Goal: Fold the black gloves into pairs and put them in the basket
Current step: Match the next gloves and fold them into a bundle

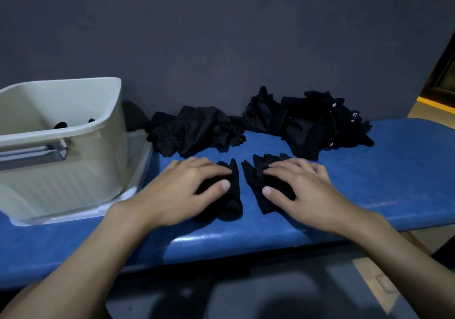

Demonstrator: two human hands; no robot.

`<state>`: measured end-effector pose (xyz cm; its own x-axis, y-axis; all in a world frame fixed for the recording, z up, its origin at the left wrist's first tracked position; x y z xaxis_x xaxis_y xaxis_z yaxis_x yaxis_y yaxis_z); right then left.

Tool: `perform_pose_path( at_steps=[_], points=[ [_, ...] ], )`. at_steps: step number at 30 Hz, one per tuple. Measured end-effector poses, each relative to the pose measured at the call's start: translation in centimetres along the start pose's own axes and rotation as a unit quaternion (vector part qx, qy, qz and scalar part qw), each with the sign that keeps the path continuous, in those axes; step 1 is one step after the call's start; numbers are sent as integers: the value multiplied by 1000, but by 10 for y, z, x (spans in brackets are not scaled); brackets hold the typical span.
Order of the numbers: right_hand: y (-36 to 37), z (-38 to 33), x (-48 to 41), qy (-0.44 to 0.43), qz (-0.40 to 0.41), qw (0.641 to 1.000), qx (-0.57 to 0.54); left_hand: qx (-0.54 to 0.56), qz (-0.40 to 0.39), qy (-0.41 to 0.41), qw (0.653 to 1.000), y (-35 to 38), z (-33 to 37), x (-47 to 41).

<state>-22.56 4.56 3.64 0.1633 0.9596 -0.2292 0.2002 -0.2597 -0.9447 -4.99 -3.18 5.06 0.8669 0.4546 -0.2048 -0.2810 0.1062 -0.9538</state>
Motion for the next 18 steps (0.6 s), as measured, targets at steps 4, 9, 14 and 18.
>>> perform_pose_path(
  at_steps=[4,9,14,18],
  points=[
    [-12,-12,-21,-1,29,998,-59,-15,65,-45,997,-20,-23,-10],
    [-11,-31,-71,-5,17,992,-123,-30,122,-118,985,-34,-65,-19],
    [-1,-41,-133,5,-16,984,-176,-18,128,-157,979,-30,-90,-27],
    [8,-47,-167,24,-22,975,-221,11,141,-169,975,-24,-105,-27]
  ],
)
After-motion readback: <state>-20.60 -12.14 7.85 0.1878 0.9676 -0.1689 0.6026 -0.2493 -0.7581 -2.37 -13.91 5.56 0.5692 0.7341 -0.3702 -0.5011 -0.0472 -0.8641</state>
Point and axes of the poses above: each hand's wrist, its own x-axis away from the middle knuckle, its own y-axis out of the palm, z = x × y, the point moved 9 cm from there along -x, towards the middle knuckle, and after that the axes turned 8 degrees about y, right-handed, at the moved point
